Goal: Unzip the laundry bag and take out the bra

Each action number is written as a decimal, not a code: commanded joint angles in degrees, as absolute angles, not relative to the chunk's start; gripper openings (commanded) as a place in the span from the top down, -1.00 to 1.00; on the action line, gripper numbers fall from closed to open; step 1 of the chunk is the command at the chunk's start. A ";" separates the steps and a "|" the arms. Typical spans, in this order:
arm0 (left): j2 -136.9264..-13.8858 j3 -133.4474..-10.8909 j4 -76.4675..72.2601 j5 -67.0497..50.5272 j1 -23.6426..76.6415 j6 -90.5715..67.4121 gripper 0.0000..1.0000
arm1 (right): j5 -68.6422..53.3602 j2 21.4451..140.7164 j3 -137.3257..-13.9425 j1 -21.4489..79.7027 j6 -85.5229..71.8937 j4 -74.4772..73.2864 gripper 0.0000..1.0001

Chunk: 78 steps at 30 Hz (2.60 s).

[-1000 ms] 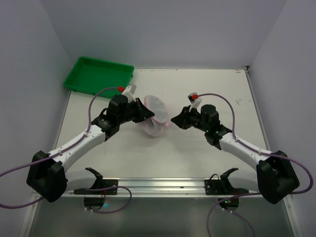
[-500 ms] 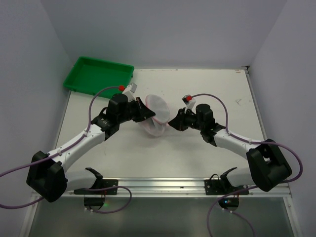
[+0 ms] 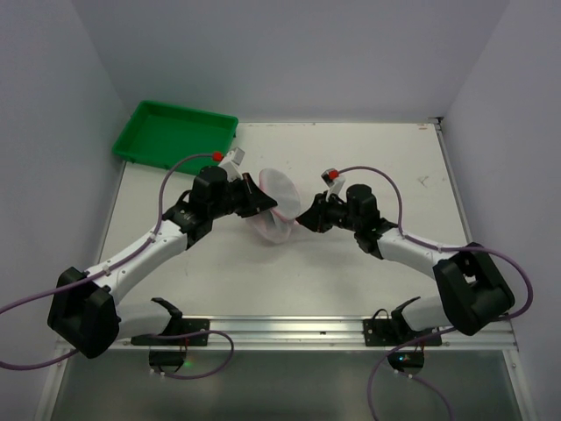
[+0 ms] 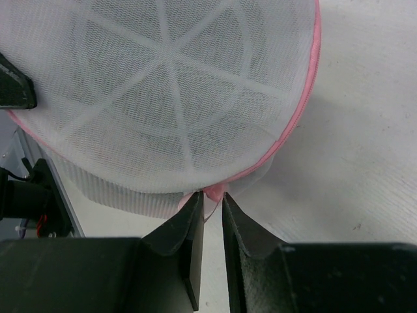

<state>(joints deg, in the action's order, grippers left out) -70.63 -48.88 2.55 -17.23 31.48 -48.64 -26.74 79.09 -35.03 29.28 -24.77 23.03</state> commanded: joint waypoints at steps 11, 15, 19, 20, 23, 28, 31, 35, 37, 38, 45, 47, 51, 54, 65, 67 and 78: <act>-70.66 -51.68 -2.11 -21.62 31.03 -49.92 1.00 | -31.20 81.21 -36.21 29.35 -24.26 30.40 0.59; -70.58 -51.42 -1.93 -21.45 30.94 -49.92 1.00 | -34.09 81.12 -36.47 29.27 -24.17 31.20 0.53; -70.49 -51.59 -1.76 -21.27 31.03 -49.92 1.00 | -35.77 81.12 -35.78 29.36 -24.43 32.34 0.49; -70.49 -51.59 -1.76 -21.27 30.94 -49.92 1.00 | -36.03 81.21 -35.77 29.36 -24.35 32.34 0.49; -70.49 -51.85 -1.93 -21.62 31.03 -50.10 1.00 | -36.65 81.91 -35.77 29.36 -24.87 33.30 0.48; -70.05 -51.86 -1.93 -22.15 31.03 -50.19 1.00 | -36.21 83.32 -36.12 29.36 -25.49 34.28 0.51; -69.61 -51.94 -1.32 -21.97 31.03 -49.92 1.00 | -34.38 83.58 -35.95 29.36 -25.14 34.37 0.53; -69.08 -51.86 -0.70 -22.06 30.94 -49.57 1.00 | -31.21 83.15 -34.98 29.35 -24.87 34.10 0.55; -68.99 -51.86 -0.53 -22.32 30.94 -49.40 1.00 | -30.24 82.97 -34.98 29.36 -24.70 34.01 0.56; -68.91 -51.77 -0.44 -22.41 31.02 -49.31 1.00 | -29.97 83.06 -34.98 29.36 -24.70 34.01 0.57; -68.47 -52.03 1.91 -23.47 30.94 -47.55 1.00 | -28.74 83.67 -36.12 29.36 -24.17 33.49 0.59; -68.20 -52.29 2.90 -23.38 31.03 -46.94 1.00 | -28.04 83.76 -36.38 29.36 -23.82 33.22 0.60; -67.85 -52.82 4.74 -22.68 31.02 -45.62 1.00 | -27.51 84.46 -36.74 29.36 -23.47 33.05 0.62; -67.67 -52.74 5.18 -22.76 31.03 -45.09 1.00 | -28.83 84.73 -37.18 29.36 -23.38 33.22 0.64; -67.85 -52.73 6.24 -24.08 31.03 -43.42 1.00 | -28.74 83.94 -37.62 29.36 -23.99 34.54 0.87; -67.50 -52.73 7.03 -24.08 30.94 -43.07 1.00 | -28.22 84.02 -37.62 29.27 -23.82 34.45 0.95; -66.71 -52.91 13.26 -16.98 30.59 -38.15 1.00 | -25.23 77.27 -35.16 27.42 -22.68 30.16 1.00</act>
<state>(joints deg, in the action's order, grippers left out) -68.49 -50.22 10.66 -18.94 31.11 -41.21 -28.75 81.69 -35.14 28.71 -24.58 29.67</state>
